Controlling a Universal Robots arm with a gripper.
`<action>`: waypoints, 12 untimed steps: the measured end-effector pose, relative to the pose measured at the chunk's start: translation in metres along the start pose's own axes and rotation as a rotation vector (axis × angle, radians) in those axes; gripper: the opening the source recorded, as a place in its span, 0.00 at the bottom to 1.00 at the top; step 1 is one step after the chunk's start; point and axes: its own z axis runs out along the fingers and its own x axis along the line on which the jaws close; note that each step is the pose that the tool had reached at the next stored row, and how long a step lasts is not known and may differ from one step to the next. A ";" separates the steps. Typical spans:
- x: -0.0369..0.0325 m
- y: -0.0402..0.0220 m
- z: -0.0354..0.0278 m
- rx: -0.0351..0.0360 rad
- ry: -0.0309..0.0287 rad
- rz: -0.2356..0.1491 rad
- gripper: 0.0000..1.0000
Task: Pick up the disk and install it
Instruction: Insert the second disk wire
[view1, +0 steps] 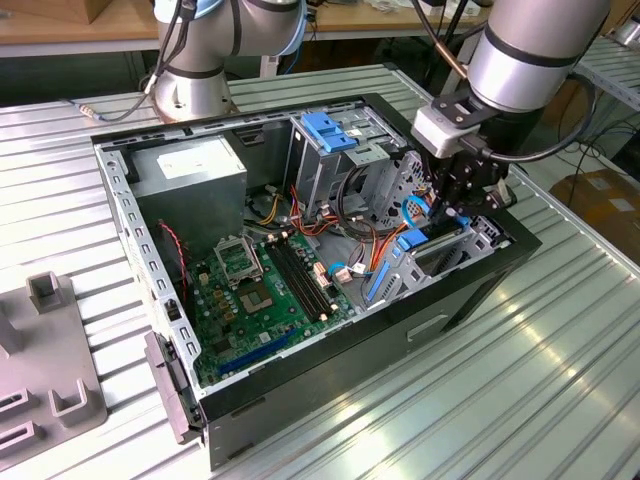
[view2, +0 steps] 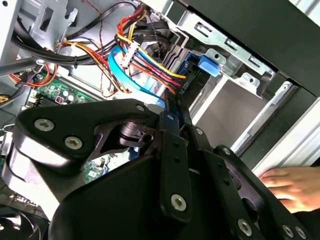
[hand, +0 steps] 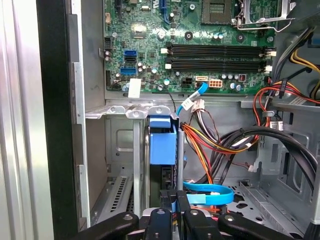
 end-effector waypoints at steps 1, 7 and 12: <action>0.0006 0.0002 0.0010 0.0000 -0.0029 0.000 0.16; 0.0023 0.0003 0.0020 0.0002 -0.0158 0.002 0.16; 0.0024 0.0000 -0.0004 0.0001 -0.0176 0.003 0.16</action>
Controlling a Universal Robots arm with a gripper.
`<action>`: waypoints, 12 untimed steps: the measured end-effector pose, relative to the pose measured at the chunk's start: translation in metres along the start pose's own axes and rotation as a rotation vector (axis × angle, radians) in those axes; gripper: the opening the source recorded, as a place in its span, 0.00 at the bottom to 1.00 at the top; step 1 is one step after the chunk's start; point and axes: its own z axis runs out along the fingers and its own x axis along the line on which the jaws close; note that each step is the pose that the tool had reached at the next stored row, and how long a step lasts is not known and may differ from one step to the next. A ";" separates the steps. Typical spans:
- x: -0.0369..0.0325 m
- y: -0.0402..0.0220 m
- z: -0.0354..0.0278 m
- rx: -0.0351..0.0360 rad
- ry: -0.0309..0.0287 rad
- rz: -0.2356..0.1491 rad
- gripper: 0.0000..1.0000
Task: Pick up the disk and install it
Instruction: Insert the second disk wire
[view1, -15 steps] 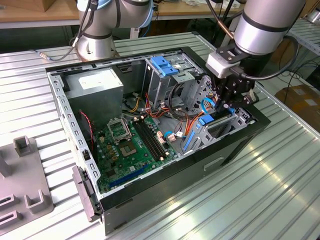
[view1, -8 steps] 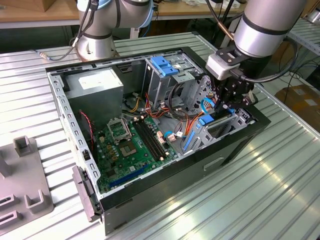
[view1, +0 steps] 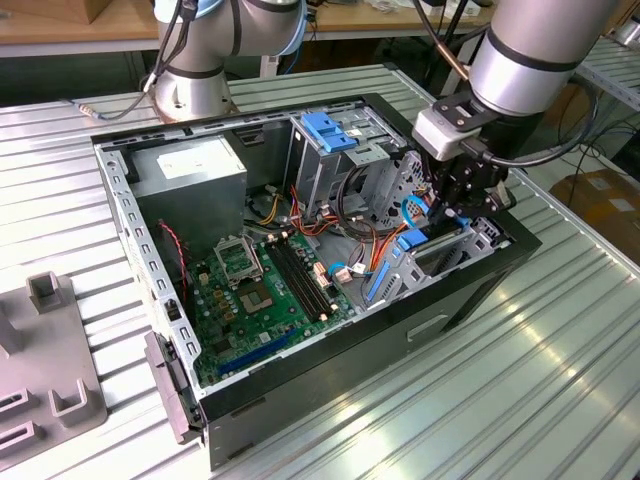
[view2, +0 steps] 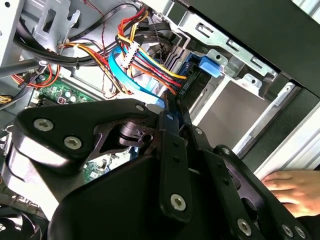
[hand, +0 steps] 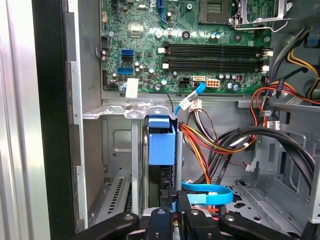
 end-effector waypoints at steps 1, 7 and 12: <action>0.0000 -0.0002 -0.0010 0.0000 0.0001 0.000 0.16; 0.0081 -0.0002 -0.0021 0.0002 -0.0196 0.003 0.16; 0.0142 -0.0001 -0.0015 0.0007 -0.0723 0.011 0.16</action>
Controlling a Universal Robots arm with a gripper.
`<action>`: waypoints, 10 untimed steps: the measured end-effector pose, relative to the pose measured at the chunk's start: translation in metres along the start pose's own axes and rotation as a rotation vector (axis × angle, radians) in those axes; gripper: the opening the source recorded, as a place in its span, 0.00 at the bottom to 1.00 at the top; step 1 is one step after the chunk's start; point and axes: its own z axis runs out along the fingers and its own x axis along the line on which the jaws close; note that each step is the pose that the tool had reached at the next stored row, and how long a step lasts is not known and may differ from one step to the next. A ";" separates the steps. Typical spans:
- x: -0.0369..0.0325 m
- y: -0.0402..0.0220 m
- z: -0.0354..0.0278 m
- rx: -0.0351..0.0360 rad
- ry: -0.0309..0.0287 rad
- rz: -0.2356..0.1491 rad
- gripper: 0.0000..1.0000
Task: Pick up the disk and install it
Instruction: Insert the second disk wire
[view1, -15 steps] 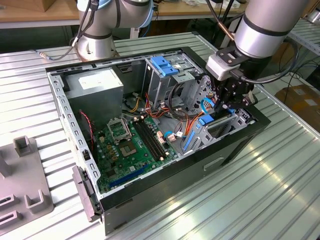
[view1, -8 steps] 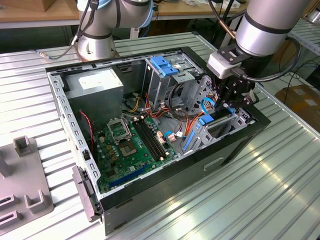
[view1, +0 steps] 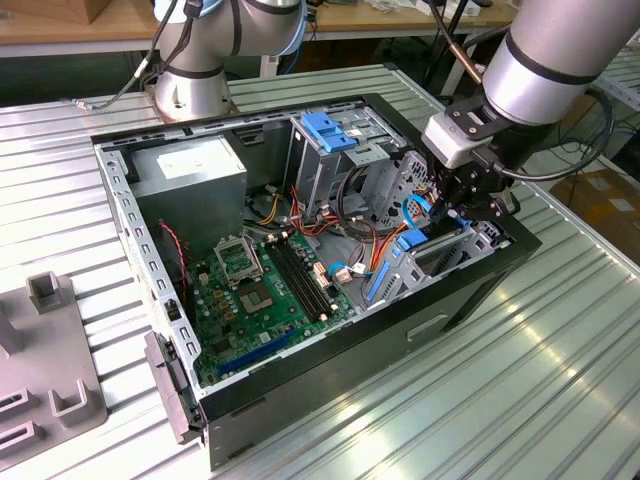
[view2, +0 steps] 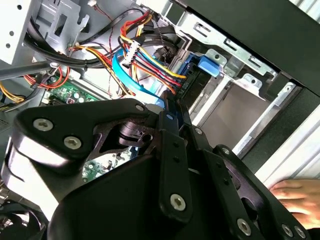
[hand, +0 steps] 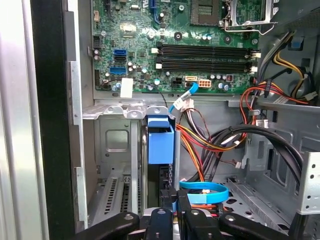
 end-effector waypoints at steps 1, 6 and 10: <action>0.0005 0.0000 0.0000 0.0000 0.0000 0.000 0.16; 0.0017 0.0002 0.0010 0.0000 -0.0021 0.000 0.16; 0.0018 0.0003 0.0021 0.0000 -0.0045 0.001 0.16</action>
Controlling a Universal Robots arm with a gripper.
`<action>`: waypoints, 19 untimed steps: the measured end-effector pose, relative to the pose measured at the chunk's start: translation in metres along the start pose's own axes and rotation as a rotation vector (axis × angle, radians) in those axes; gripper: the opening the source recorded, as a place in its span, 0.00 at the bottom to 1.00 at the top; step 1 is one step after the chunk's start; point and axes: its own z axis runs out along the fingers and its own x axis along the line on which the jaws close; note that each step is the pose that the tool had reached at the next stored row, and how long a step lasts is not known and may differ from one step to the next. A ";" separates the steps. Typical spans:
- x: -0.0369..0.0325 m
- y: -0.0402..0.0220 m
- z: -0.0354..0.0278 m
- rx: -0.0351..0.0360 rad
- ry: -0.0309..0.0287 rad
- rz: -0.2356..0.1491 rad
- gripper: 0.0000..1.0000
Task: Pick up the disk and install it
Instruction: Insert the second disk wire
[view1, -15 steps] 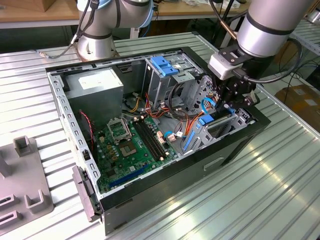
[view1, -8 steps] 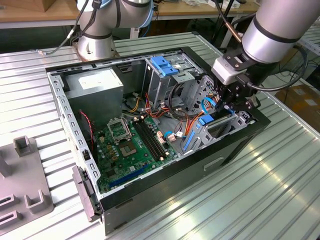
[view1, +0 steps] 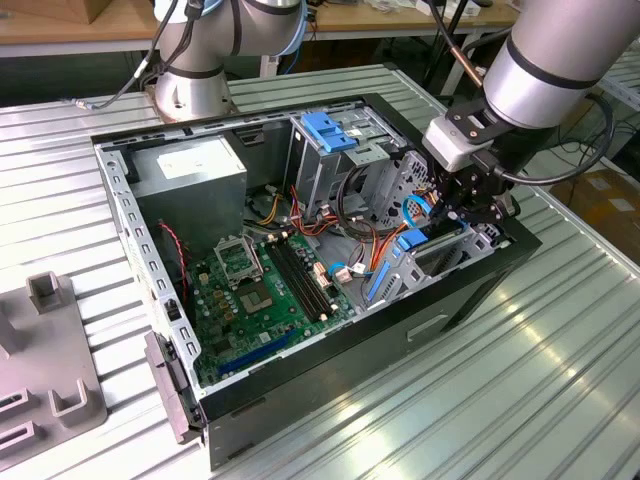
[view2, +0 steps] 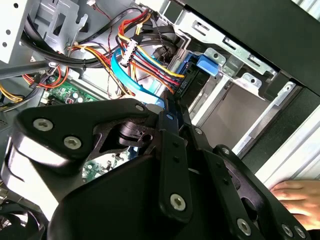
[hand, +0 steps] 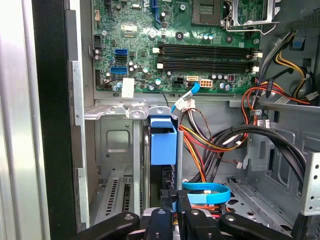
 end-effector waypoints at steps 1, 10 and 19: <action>0.0001 0.0001 0.0002 0.0000 -0.0005 0.000 0.16; 0.0012 0.0002 0.0012 0.0002 -0.0093 0.001 0.16; 0.0049 0.0014 0.0085 0.0001 -0.0150 0.002 0.16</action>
